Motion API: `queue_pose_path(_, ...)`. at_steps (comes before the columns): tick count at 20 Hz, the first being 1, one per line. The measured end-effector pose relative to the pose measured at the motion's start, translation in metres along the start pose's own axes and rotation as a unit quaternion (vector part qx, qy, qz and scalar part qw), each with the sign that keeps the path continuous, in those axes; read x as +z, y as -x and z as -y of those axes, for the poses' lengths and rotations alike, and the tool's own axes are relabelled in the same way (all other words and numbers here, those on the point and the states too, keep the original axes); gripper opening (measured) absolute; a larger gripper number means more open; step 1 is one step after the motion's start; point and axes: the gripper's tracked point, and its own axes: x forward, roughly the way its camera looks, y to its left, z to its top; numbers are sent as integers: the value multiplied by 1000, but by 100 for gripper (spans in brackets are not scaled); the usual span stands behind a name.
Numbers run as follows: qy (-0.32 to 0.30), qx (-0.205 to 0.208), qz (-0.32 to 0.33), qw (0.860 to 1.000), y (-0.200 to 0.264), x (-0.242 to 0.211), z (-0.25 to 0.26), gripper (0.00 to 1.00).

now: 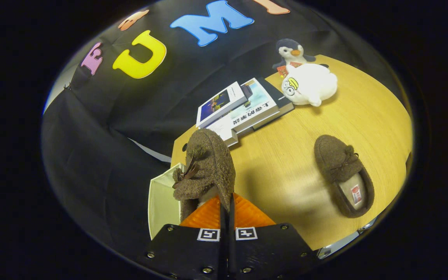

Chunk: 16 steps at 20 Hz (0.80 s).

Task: Open the storage box then place both shoes into the box .Put the left shoe in first, then the right shoe, with the right side of both shoes facing outward in a uniform manner.

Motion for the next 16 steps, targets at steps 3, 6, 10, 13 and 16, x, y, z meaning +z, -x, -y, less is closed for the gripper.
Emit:
queue_pose_path(3, 0, 17, -2, 1000, -1, -4, -28, 1)
queue_pose_path(6, 6, 30, -6, 1000, -6, -12, -52, 1)
queue_pose_path(10, 8, 45, -14, 999, -15, -28, -80, 1)
queue_pose_path(13, 11, 51, -22, 998, -27, -42, -97, 1)
queue_pose_path(16, 13, 56, -32, 998, -39, -58, -111, 1)
